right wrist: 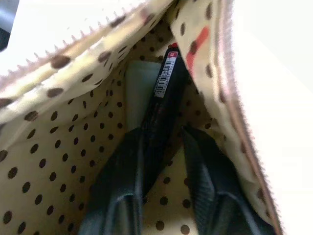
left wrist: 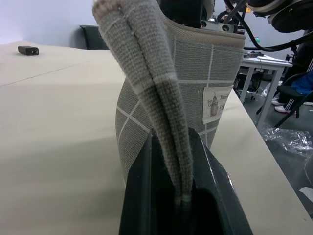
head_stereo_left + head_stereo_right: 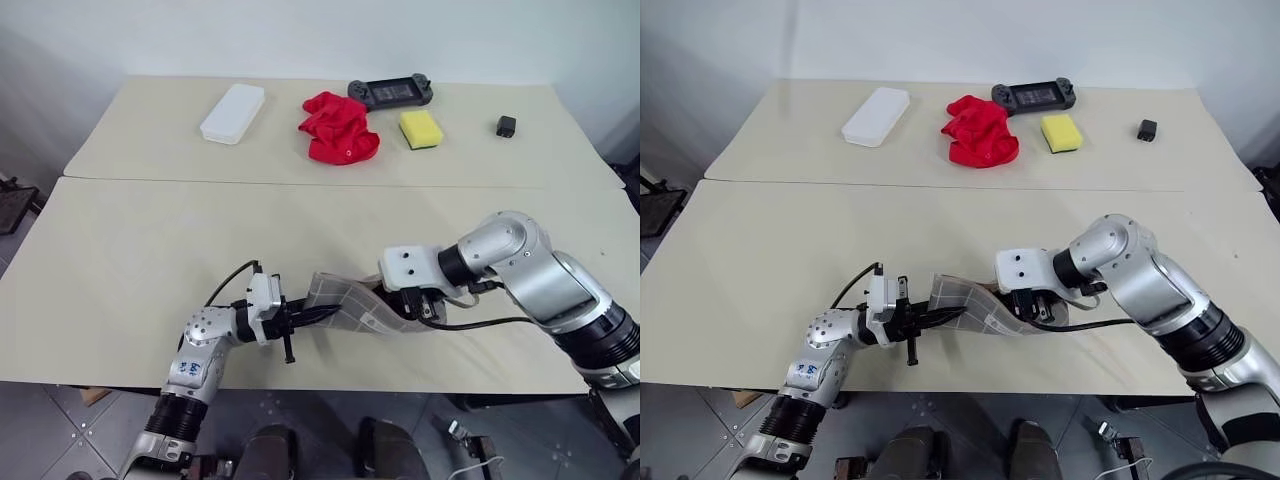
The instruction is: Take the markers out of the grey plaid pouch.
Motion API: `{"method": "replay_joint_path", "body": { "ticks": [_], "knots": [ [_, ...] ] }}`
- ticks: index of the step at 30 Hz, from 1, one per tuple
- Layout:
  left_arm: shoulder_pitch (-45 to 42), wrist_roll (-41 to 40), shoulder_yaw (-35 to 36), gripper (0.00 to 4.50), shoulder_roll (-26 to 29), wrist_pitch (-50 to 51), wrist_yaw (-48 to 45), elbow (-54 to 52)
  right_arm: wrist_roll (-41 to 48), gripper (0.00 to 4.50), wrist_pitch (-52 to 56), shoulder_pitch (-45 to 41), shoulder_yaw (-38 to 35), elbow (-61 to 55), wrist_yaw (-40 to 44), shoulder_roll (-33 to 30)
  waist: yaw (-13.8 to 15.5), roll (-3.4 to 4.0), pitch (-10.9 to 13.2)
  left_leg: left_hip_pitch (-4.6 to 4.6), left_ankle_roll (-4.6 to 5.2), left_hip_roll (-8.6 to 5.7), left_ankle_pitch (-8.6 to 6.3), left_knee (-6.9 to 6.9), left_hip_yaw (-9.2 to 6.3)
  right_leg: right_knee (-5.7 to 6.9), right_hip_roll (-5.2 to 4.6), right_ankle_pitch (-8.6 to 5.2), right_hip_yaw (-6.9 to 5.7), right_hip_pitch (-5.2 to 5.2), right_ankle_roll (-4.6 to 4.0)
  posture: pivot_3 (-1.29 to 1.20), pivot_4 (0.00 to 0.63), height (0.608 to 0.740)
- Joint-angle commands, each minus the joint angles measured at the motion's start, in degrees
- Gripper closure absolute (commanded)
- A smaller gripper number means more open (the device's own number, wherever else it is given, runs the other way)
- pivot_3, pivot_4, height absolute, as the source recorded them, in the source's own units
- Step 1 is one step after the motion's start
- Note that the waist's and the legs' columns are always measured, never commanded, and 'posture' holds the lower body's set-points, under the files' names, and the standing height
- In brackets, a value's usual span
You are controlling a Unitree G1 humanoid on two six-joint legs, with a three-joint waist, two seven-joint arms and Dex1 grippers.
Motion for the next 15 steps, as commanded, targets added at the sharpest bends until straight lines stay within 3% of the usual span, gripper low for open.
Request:
{"method": "replay_joint_path", "body": {
  "ticks": [1,15],
  "knots": [
    [-0.09,0.43,-0.05,4.50,0.54,-0.14,-0.02,-0.44,-0.91,3.20,-0.81,0.56,1.11,-1.70,1.24,-0.23,0.00,0.00,0.00,0.00,0.00,0.00,0.00,0.00,0.01,0.00,0.00,0.00,0.00,0.00,0.00,0.00,0.150,0.740],
    [0.46,0.96,-0.03,4.50,-0.14,-2.13,0.58,0.42,-8.88,3.20,3.98,2.86,8.32,-1.03,-3.77,6.21,-0.35,-0.17,-0.23,0.15,-0.01,0.03,0.00,0.01,0.00,0.05,0.02,0.00,0.01,0.10,-0.01,0.00,0.150,0.740]
  ]
}}
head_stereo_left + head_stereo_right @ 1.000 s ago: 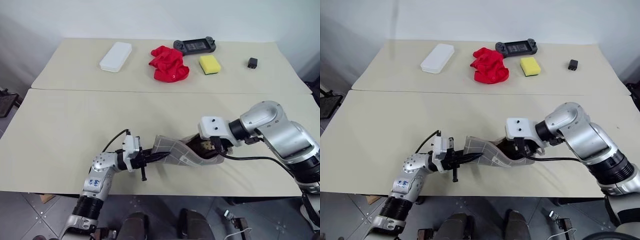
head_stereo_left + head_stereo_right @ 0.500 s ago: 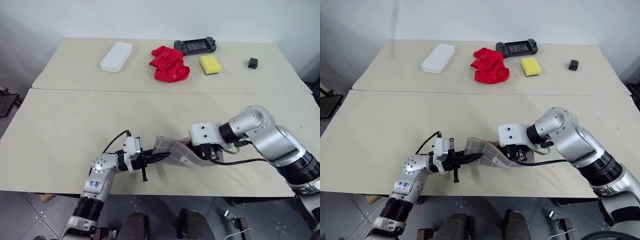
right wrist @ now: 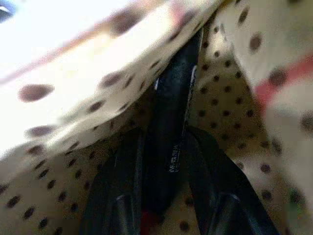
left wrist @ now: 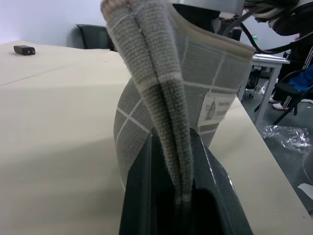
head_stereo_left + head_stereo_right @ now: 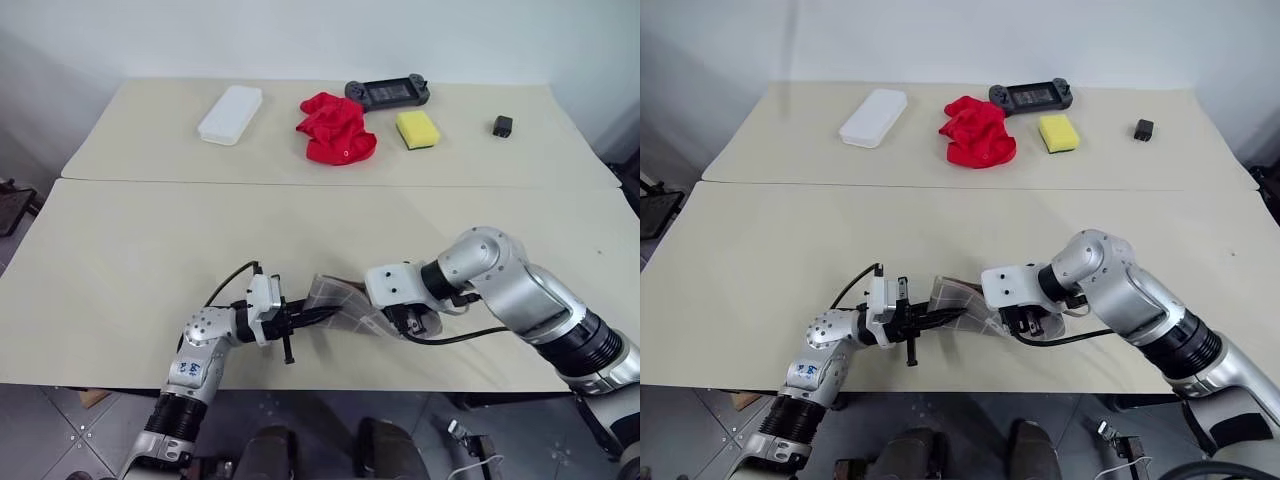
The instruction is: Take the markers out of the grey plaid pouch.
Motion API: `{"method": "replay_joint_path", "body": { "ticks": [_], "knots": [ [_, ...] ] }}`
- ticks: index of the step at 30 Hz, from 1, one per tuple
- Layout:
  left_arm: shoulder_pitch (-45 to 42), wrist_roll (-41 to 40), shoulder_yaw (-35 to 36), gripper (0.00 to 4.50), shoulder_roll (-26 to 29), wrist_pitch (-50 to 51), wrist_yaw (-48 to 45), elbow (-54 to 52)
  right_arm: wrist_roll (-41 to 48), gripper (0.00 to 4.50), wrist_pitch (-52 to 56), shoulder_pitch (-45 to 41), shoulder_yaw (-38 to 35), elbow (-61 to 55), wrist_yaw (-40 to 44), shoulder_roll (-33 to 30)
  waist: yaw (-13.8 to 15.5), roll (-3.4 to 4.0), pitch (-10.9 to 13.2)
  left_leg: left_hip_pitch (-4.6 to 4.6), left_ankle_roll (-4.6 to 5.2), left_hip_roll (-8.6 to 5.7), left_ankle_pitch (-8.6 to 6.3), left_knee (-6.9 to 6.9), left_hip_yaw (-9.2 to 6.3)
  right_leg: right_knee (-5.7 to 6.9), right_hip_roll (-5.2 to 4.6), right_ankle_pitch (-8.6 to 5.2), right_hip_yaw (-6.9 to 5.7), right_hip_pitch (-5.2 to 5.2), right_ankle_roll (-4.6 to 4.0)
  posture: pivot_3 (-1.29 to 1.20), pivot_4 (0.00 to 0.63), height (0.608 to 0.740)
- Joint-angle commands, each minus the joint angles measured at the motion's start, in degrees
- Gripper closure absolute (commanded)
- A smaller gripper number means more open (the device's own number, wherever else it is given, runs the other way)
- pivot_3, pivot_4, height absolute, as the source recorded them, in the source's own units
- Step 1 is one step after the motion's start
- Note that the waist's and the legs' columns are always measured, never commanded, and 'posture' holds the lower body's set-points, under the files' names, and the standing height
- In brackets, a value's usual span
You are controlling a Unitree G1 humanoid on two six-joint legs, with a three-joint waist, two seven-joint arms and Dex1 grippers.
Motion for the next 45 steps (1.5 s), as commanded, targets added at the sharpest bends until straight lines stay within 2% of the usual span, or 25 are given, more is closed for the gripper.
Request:
{"method": "replay_joint_path", "body": {
  "ticks": [1,3,7,13,16,20,26,31,40,44,45],
  "knots": [
    [0.67,0.53,-0.08,4.50,-0.29,-1.31,0.50,-0.31,-3.30,3.20,1.64,2.52,3.69,0.48,-2.52,1.95,-0.23,-0.14,-0.17,0.02,0.00,0.01,0.00,0.00,-0.02,0.01,0.00,0.00,0.00,0.01,0.00,0.00,0.150,0.740],
    [1.07,0.67,-0.10,4.50,-0.19,-1.69,0.44,-0.52,-3.64,3.20,2.03,2.87,4.11,0.45,-2.03,2.09,-0.47,-0.22,-0.32,0.07,0.00,0.01,0.00,0.00,-0.11,0.01,0.00,0.01,0.01,0.05,-0.01,0.00,0.150,0.740],
    [1.84,0.91,0.06,4.50,0.31,-2.59,0.36,-1.19,-3.42,3.90,1.17,3.46,3.57,0.05,-0.89,1.59,-1.01,-0.23,-0.41,0.19,-0.01,0.01,0.00,0.01,-0.47,-0.01,-0.01,0.01,0.01,0.18,-0.03,0.00,0.150,0.740],
    [2.41,1.35,1.06,4.50,0.81,-4.70,1.24,-1.53,-1.15,3.90,-0.86,3.53,-1.01,0.53,-1.87,1.95,-1.02,-0.23,-0.42,0.18,-0.01,0.02,0.00,0.00,-0.52,-0.02,-0.01,0.02,-0.01,0.18,-0.03,0.00,0.150,0.740],
    [2.68,1.54,1.43,4.50,1.00,-5.58,1.78,-1.60,4.99,3.90,0.67,4.02,-8.23,-0.15,-2.33,3.13,-1.01,-0.23,-0.42,0.15,-0.01,0.02,0.00,0.01,-0.52,-0.02,-0.01,0.02,-0.02,0.16,-0.03,0.00,0.150,0.740],
    [3.14,1.84,1.74,4.50,1.06,-6.70,2.79,-1.58,11.96,3.90,-9.52,5.94,-14.63,1.41,1.02,2.69,-0.99,-0.22,-0.41,0.01,-0.01,0.01,0.00,0.00,-0.52,-0.01,-0.02,0.02,-0.02,0.04,-0.04,0.00,0.150,0.740],
    [3.90,2.01,2.28,4.50,0.97,-7.39,4.71,-2.11,19.74,3.90,-24.15,9.10,-23.04,10.08,5.01,3.70,-0.91,-0.23,-0.39,-0.02,0.00,-0.03,0.00,-0.01,-0.49,-0.06,-0.02,0.02,-0.03,0.04,-0.03,0.00,0.150,0.740],
    [4.38,1.88,2.27,4.50,1.50,-7.49,5.50,-2.80,19.98,3.90,-30.78,9.29,-24.70,18.87,6.44,3.04,-0.95,-0.22,-0.38,-0.01,0.00,-0.01,0.00,-0.01,-0.48,-0.05,-0.01,0.02,-0.03,0.05,-0.03,0.00,0.150,0.740],
    [5.39,1.43,2.44,4.50,3.00,-7.00,6.06,-3.98,11.39,3.90,-40.92,5.36,-23.08,28.47,1.28,0.52,-1.02,-0.21,-0.38,0.01,0.00,0.02,0.00,-0.01,-0.47,-0.04,0.00,0.02,-0.03,0.04,-0.03,0.00,0.150,0.740],
    [5.67,1.20,1.97,4.50,3.22,-6.77,6.54,-4.34,18.81,3.90,-32.17,5.65,-24.33,22.30,1.68,2.56,-0.97,-0.20,-0.37,0.00,-0.01,0.04,0.00,-0.01,-0.47,-0.04,0.00,0.02,-0.02,0.04,-0.03,0.00,0.150,0.740],
    [5.75,1.12,1.98,4.50,3.27,-6.73,6.60,-4.37,20.46,3.90,-33.64,6.27,-24.65,21.79,3.86,2.19,-0.95,-0.20,-0.37,0.00,-0.01,0.05,0.00,-0.01,-0.48,-0.04,0.00,0.02,-0.03,0.03,-0.03,0.00,0.150,0.740]
  ]
}}
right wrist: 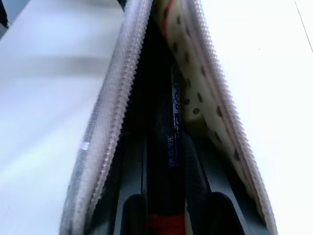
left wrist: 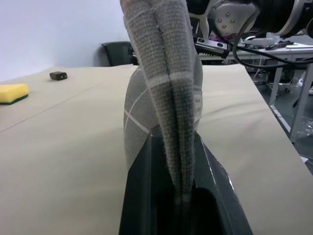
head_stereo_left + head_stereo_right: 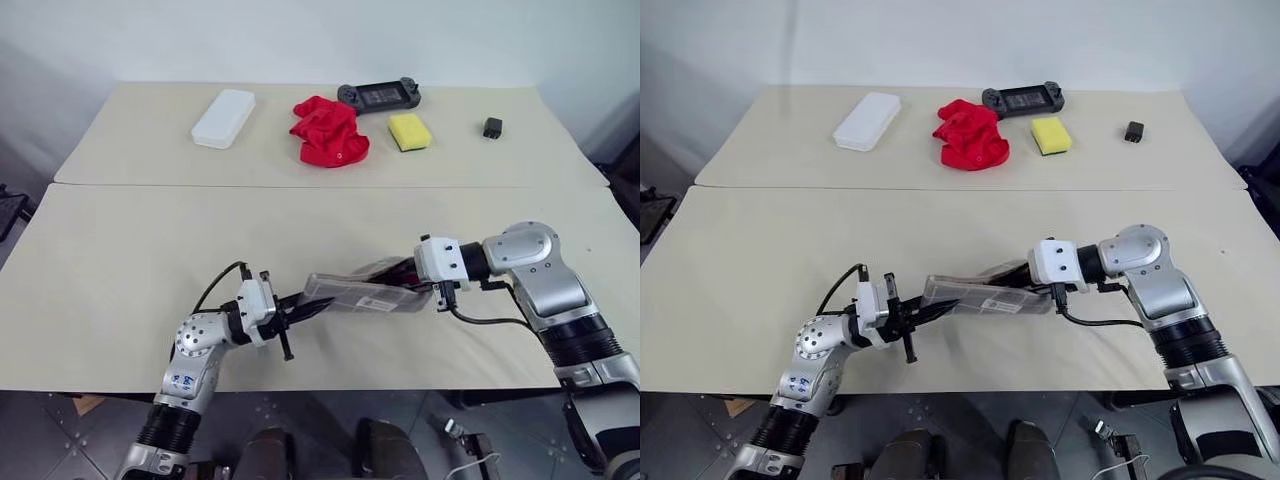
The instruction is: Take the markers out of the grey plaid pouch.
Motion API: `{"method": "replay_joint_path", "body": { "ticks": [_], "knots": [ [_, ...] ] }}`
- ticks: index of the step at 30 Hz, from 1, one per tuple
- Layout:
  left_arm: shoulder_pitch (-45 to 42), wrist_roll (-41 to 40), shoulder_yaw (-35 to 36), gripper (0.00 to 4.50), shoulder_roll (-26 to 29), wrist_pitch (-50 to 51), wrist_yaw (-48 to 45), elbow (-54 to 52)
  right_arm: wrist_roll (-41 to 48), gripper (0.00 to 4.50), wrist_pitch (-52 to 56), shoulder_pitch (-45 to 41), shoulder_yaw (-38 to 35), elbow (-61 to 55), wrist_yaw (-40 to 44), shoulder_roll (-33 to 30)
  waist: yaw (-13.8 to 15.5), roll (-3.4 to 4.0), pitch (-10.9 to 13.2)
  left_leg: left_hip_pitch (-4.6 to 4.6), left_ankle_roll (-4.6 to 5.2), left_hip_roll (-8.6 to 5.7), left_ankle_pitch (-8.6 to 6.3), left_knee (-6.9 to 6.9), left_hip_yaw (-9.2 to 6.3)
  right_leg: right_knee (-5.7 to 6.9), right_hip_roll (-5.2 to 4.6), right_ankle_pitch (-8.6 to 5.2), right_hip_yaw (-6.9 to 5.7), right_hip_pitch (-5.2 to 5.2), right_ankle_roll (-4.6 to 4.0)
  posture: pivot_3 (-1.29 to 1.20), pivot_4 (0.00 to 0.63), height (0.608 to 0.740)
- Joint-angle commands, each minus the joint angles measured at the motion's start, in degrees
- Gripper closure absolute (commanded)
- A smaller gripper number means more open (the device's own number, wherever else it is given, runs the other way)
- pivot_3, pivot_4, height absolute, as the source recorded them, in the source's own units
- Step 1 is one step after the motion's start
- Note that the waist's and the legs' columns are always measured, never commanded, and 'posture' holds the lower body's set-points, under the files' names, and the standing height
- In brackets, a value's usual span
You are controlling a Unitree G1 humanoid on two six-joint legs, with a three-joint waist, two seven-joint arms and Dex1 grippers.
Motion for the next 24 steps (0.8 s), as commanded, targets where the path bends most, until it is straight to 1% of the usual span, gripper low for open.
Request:
{"method": "replay_joint_path", "body": {
  "ticks": [1,3,9,12,15,19,21,24],
  "knots": [
    [2.12,-0.19,1.71,4.50,1.74,0.41,-0.04,0.26,5.56,3.90,0.55,0.51,-5.90,-1.71,1.37,-1.69,0.11,0.00,0.00,0.00,0.00,0.00,0.00,0.00,-0.01,0.00,0.00,0.00,0.00,0.00,0.00,0.00,0.150,0.740],
    [2.36,-0.36,1.74,4.50,1.90,0.40,-0.02,0.36,7.76,3.90,0.05,0.82,-7.56,-0.27,1.86,-1.48,0.28,0.03,0.02,-0.01,0.00,-0.04,0.00,0.00,-0.02,-0.02,-0.02,0.00,-0.01,0.01,0.00,0.00,0.150,0.740],
    [2.49,-0.46,1.57,4.50,2.09,0.58,-0.01,0.34,14.50,3.90,4.40,0.19,-12.04,5.00,1.08,-0.33,0.19,0.05,0.04,-0.01,0.01,-0.05,0.00,0.00,-0.02,-0.01,-0.02,0.00,-0.01,0.02,0.01,0.00,0.150,0.740],
    [2.34,-0.51,1.62,4.50,2.25,0.70,-0.17,0.45,18.00,3.90,9.52,0.91,-12.36,0.81,2.18,-0.43,0.11,0.06,0.05,-0.01,0.01,-0.03,0.00,0.00,-0.01,-0.01,-0.01,0.00,-0.01,0.01,0.01,0.00,0.150,0.740],
    [2.22,-0.46,1.73,4.50,2.31,0.81,-0.21,0.50,22.24,3.90,16.69,1.15,-13.38,-3.56,0.46,-0.14,0.02,0.14,0.10,-0.02,0.01,-0.01,0.00,-0.01,-0.01,0.00,-0.01,0.00,0.00,-0.02,0.00,0.00,0.150,0.740],
    [2.21,-1.27,2.29,4.50,2.30,1.90,0.29,0.18,28.98,3.90,25.53,3.12,-15.36,-13.75,-0.52,-1.86,0.15,0.16,0.11,-0.02,0.00,0.28,-0.01,-0.01,-0.01,-0.01,-0.01,0.00,0.00,-0.02,0.00,0.00,0.150,0.740],
    [2.19,-2.07,2.91,4.50,2.24,2.82,0.58,-0.08,32.15,3.90,29.74,2.97,-18.31,-15.73,-4.05,-2.14,0.22,0.16,0.11,-0.02,0.01,0.29,-0.01,-0.01,-0.01,-0.02,-0.01,0.01,0.00,-0.02,0.00,0.00,0.150,0.740],
    [2.28,-2.22,3.14,4.50,2.59,3.16,-0.16,-0.02,33.79,3.90,32.94,2.04,-22.36,-14.27,-8.54,-2.67,0.51,0.16,0.11,-0.02,0.01,0.28,-0.01,-0.01,-0.01,-0.02,-0.02,0.03,0.00,0.00,-0.03,0.00,0.150,0.740]
  ]
}}
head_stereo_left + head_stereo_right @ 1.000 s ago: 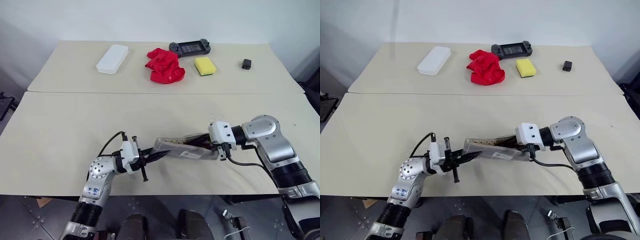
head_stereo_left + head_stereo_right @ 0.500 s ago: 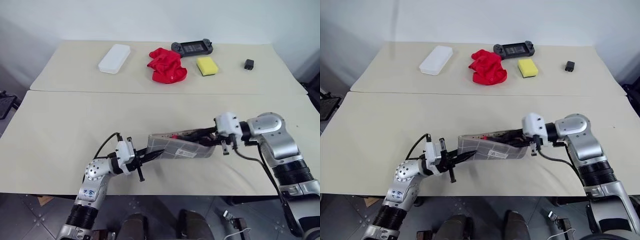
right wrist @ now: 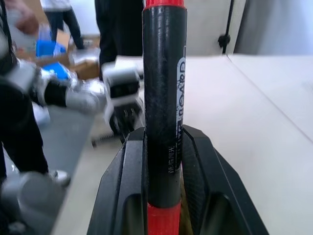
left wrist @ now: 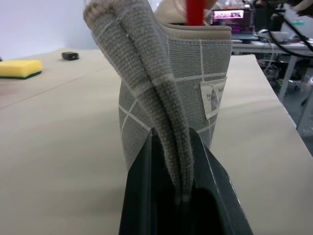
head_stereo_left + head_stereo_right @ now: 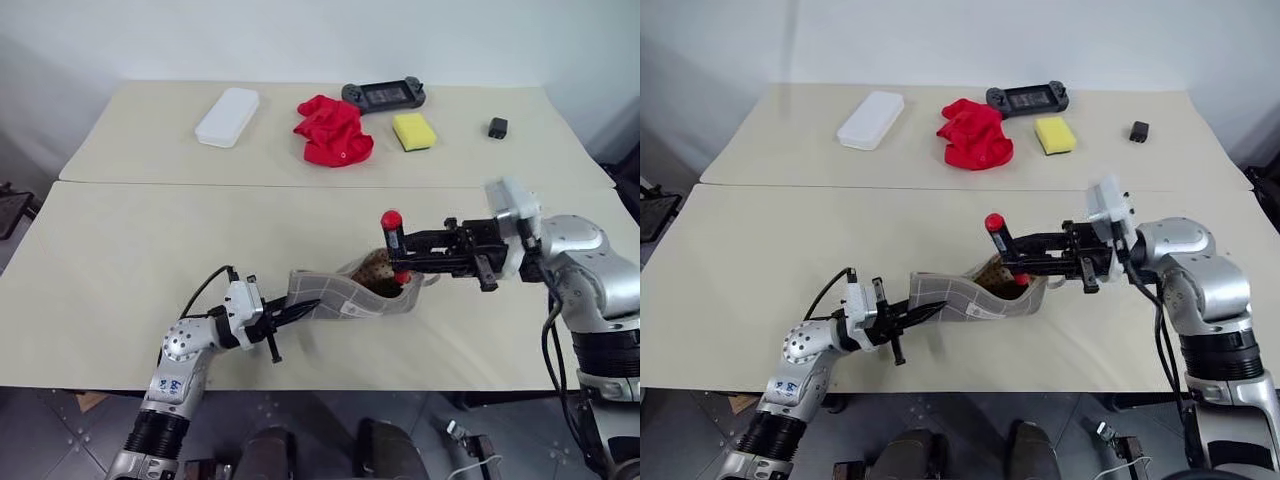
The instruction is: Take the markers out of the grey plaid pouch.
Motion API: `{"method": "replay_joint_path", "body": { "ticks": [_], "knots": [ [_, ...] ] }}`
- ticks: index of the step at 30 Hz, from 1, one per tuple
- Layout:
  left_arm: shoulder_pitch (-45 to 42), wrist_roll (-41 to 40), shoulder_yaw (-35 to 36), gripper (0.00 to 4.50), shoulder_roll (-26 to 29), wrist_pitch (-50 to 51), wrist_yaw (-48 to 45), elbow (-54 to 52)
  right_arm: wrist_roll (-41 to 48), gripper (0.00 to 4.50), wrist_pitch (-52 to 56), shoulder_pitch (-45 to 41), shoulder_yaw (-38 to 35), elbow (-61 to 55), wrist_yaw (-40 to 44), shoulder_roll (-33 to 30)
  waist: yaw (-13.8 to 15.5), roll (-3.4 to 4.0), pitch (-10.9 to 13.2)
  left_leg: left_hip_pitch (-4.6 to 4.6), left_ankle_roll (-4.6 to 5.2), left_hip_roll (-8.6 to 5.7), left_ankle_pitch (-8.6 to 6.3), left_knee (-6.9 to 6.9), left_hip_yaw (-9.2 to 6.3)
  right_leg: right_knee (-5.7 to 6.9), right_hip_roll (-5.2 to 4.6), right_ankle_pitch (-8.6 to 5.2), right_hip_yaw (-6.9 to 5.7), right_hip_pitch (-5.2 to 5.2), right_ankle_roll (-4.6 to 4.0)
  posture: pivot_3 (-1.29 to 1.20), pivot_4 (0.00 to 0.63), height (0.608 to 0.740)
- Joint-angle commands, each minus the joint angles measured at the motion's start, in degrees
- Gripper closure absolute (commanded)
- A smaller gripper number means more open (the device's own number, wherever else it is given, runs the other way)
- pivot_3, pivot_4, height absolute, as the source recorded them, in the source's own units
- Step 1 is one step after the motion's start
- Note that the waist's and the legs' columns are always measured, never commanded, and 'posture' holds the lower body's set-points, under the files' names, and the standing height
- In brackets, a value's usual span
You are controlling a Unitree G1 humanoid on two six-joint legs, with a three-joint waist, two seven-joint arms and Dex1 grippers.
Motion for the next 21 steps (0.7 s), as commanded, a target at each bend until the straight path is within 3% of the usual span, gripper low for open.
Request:
{"method": "replay_joint_path", "body": {
  "ticks": [1,5,9,11,15,21],
  "knots": [
    [0.80,-0.43,0.80,4.50,0.60,0.37,-0.56,-0.29,2.64,3.90,3.56,-1.28,-6.21,1.03,-4.53,-2.06,0.14,0.00,0.00,0.00,0.00,0.00,0.00,0.00,0.01,0.00,0.00,0.00,0.00,0.00,0.00,0.00,0.150,0.740],
    [0.91,-1.53,0.76,4.50,1.07,1.74,-2.11,-1.38,-1.88,3.90,7.89,-0.67,-8.31,10.95,-4.31,-11.14,0.93,0.00,0.00,-0.02,0.03,-0.01,-0.02,-0.01,0.08,-0.03,0.01,0.00,0.02,-0.03,-0.01,0.00,0.150,0.740],
    [0.80,-1.90,0.46,4.50,1.13,2.16,-3.02,-1.87,-8.28,3.91,10.46,-1.30,-5.80,22.08,-7.10,-16.23,0.93,0.01,0.00,-0.03,0.07,0.00,-0.04,-0.03,0.56,-0.08,0.01,0.00,0.03,-0.05,-0.01,0.00,0.150,0.740],
    [0.46,-3.18,0.14,4.50,0.39,2.34,-4.35,-1.83,-16.01,3.91,8.50,-0.25,-1.10,27.42,-9.51,-17.96,0.82,0.01,0.00,-0.02,0.06,0.03,-0.04,-0.03,0.67,-0.07,0.03,0.00,0.03,-0.05,-0.01,0.00,0.150,0.740],
    [-0.36,-3.95,-0.71,4.50,-1.62,1.69,-6.11,-1.41,-26.99,3.91,7.84,-0.77,3.98,34.65,-18.85,-17.53,0.78,0.09,0.02,-0.04,0.06,0.03,-0.04,-0.03,0.80,-0.05,0.03,0.01,0.06,-0.13,-0.01,0.00,0.150,0.740],
    [-1.50,-2.18,-1.83,4.50,-3.14,-1.20,-7.70,1.30,-31.58,3.91,7.77,1.13,5.97,36.51,-19.84,-17.09,0.90,0.26,0.01,-0.05,0.05,-0.13,-0.03,-0.03,0.85,-0.08,0.09,0.02,0.06,-0.13,0.00,0.00,0.150,0.740]
  ]
}}
